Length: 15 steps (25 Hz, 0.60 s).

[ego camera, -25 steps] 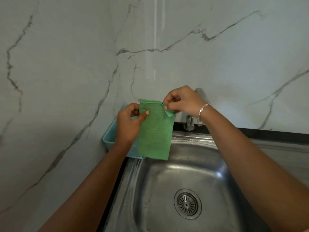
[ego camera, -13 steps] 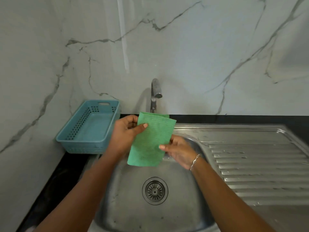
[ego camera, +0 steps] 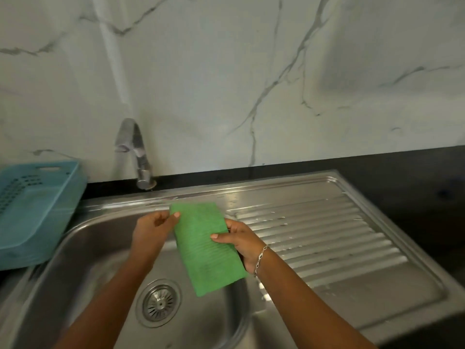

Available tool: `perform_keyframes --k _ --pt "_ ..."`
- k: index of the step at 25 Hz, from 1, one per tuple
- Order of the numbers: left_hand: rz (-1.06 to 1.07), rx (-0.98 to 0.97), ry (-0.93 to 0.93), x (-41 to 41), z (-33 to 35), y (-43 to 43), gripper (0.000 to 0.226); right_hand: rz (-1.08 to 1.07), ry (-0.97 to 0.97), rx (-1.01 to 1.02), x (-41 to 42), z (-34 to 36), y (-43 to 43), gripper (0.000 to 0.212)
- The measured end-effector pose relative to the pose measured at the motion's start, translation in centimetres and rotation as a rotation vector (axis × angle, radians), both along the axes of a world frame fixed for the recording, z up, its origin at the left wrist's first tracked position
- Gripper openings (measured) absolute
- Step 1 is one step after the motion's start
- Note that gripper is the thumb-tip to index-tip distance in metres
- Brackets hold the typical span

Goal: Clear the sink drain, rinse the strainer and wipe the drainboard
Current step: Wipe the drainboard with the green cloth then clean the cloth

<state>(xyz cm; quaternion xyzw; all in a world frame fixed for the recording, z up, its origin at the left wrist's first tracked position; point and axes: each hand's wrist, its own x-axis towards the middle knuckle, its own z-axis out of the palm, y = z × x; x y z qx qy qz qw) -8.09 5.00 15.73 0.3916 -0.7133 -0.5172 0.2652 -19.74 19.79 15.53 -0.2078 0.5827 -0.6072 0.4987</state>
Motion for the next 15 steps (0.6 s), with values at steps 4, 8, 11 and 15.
perform_keyframes --k 4,8,11,15 --pt "-0.151 -0.533 -0.309 -3.4 -1.4 2.7 0.031 -0.147 0.097 0.102 -4.7 1.5 6.2 0.032" --pt "-0.305 -0.553 -0.317 -5.6 -2.8 5.0 0.035 -0.332 0.258 0.225 -9.6 2.8 14.9 0.029" --pt "-0.371 -0.567 -0.352 -6.7 -3.7 5.7 0.036 -0.46 0.522 0.42 -13.8 3.9 22.1 0.026" --pt "-0.42 -0.58 -0.326 -7.3 -4.2 6.6 0.033 -0.357 1.205 1.084 -18.9 3.7 28.7 0.03"
